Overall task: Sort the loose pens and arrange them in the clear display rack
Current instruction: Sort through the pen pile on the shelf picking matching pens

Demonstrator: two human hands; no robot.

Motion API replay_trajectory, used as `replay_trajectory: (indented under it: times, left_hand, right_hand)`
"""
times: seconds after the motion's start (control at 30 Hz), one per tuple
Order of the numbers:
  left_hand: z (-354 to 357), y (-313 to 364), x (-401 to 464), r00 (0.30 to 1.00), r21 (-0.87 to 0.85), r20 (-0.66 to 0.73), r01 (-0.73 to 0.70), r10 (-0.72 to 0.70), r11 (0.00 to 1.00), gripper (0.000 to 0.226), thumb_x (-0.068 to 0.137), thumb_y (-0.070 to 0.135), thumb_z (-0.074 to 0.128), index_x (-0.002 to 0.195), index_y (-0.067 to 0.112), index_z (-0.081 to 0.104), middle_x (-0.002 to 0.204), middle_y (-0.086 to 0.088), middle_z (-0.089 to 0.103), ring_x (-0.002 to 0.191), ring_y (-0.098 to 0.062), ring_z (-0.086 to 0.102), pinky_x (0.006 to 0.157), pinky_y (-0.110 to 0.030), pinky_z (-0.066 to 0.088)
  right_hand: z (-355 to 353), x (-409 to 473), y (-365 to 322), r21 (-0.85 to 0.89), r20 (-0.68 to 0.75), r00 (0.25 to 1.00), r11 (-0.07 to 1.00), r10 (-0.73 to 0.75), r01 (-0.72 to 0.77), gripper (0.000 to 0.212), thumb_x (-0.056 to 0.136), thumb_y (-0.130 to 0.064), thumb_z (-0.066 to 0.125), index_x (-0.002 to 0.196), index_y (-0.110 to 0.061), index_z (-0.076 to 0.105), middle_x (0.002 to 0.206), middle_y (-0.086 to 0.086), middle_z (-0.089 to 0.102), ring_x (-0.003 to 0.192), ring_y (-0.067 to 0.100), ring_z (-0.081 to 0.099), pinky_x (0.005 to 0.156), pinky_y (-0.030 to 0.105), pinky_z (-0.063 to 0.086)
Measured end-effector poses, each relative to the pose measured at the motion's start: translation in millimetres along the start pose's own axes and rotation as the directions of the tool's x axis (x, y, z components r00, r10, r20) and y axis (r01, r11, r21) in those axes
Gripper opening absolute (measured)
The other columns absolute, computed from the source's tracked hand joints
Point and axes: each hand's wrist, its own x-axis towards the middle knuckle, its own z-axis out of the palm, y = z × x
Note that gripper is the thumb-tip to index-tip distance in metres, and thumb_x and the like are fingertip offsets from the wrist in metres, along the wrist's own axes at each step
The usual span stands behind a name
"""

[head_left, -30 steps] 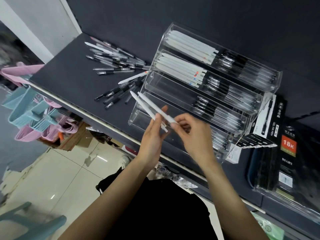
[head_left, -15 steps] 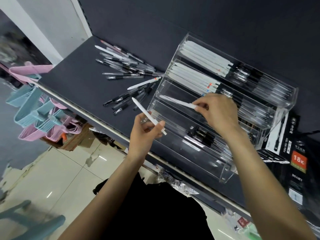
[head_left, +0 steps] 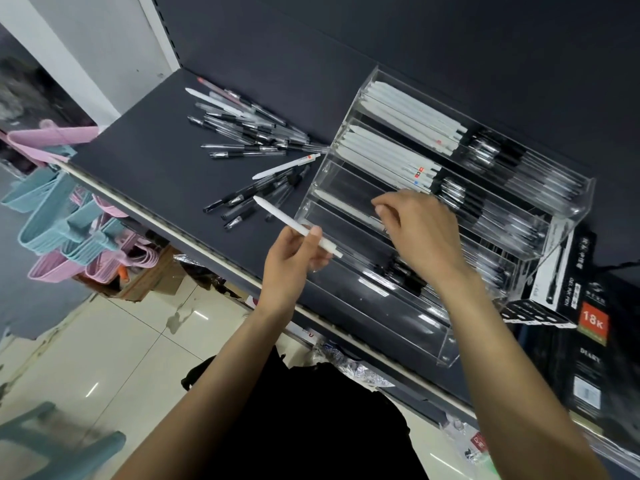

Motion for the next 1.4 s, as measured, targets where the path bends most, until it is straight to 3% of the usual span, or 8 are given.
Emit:
replay_trajectory:
  times: [0.13,0.23,0.3,0.37,0.5,0.67,1.2,1.4]
  left_hand:
    - [17.3,12.4,1.8,0.997,-0.059,0.025,-0.070,0.071,0.996,0.018,0.094,0.026,0.057,0.094,0.009,0.062,0.080,0.005,0.067,0.083,-0.013,0.065,0.085,-0.029,0.054]
    - [33.6,23.2,7.3,0.992,-0.074,0.061,-0.105,0.110,0.992,0.015,0.093,0.024,0.058,0.090,0.012,0.066,0.085,-0.003,0.067,0.080,-0.009,0.061,0.076,-0.017,0.048]
    - [37.8,24.6,15.7,0.975,0.128,0.098,-0.211,0.199,0.969,0.021,0.094,0.032,0.055,0.094,0.016,0.069,0.087,0.001,0.065,0.078,-0.006,0.057,0.071,-0.015,0.042]
    - [31.9,19.3,29.7,0.910,0.450,0.147,-0.410,0.387,0.793,0.029,0.096,0.040,0.049,0.100,0.018,0.067,0.097,0.007,0.065,0.086,-0.007,0.057,0.077,-0.020,0.043]
    - [15.2,4.8,63.5,0.644,0.731,0.470,-0.667,0.604,0.141,0.021,0.093,0.025,0.051,0.102,0.017,0.067,0.103,0.002,0.066,0.101,-0.021,0.059,0.089,-0.034,0.042]
    - [14.5,3.6,82.2,0.595,0.724,0.631,-0.682,0.498,-0.103,0.028,0.090,0.026,0.047,0.106,0.021,0.069,0.103,0.003,0.066,0.099,-0.023,0.059,0.088,-0.037,0.041]
    - [13.5,6.7,81.1,0.591,0.710,0.695,-0.656,0.411,-0.257,0.037,0.089,0.027,0.037,0.104,0.019,0.070,0.097,-0.001,0.067,0.088,-0.023,0.063,0.089,-0.039,0.043]
    - [-8.4,30.8,75.2,0.439,0.597,0.577,-0.802,0.689,0.012,0.021,0.087,0.007,0.060,0.107,0.007,0.068,0.098,-0.007,0.067,0.090,-0.024,0.060,0.082,-0.034,0.049]
  right_hand:
    - [-8.7,-26.3,-32.6,0.432,0.061,0.998,0.901,0.005,-0.031,0.023,0.087,-0.036,0.064,0.104,-0.021,0.069,0.088,-0.011,0.069,0.076,-0.002,0.062,0.067,0.010,0.050]
    - [-5.0,-29.9,-30.2,0.461,-0.020,0.997,0.885,0.077,-0.059,0.018,0.082,-0.026,0.072,0.099,-0.020,0.068,0.084,-0.010,0.070,0.073,0.000,0.063,0.066,0.014,0.051]
    - [-10.3,-25.7,-16.6,0.401,-0.126,0.982,0.913,0.138,-0.077,0.016,0.082,-0.023,0.071,0.097,-0.019,0.067,0.082,-0.009,0.070,0.070,0.005,0.063,0.064,0.019,0.051]
    - [-15.4,-21.4,-0.5,0.210,-0.196,0.968,0.971,0.157,-0.114,0.015,0.085,-0.022,0.069,0.098,-0.018,0.066,0.081,-0.006,0.070,0.068,0.011,0.064,0.061,0.027,0.051]
    - [-7.1,-13.1,18.2,-0.156,-0.123,0.988,0.981,0.097,-0.116,0.013,0.089,-0.020,0.064,0.102,-0.016,0.063,0.083,0.005,0.072,0.074,0.025,0.069,0.057,0.032,0.051]
    - [6.1,6.4,19.1,-0.250,0.000,0.998,0.966,0.067,-0.065,0.010,0.095,-0.017,0.056,0.104,-0.016,0.060,0.087,0.008,0.071,0.081,0.029,0.067,0.056,0.030,0.041]
    - [11.8,5.4,17.2,-0.319,0.099,0.995,0.947,0.013,0.019,0.022,0.094,-0.007,0.053,0.106,-0.016,0.069,0.090,0.006,0.071,0.081,0.026,0.067,0.058,0.028,0.042]
    - [-6.4,-7.7,-23.7,0.000,-0.230,0.970,0.996,-0.084,0.087,0.023,0.093,-0.013,0.056,0.113,-0.011,0.067,0.102,0.004,0.072,0.080,0.017,0.068,0.064,0.021,0.046]
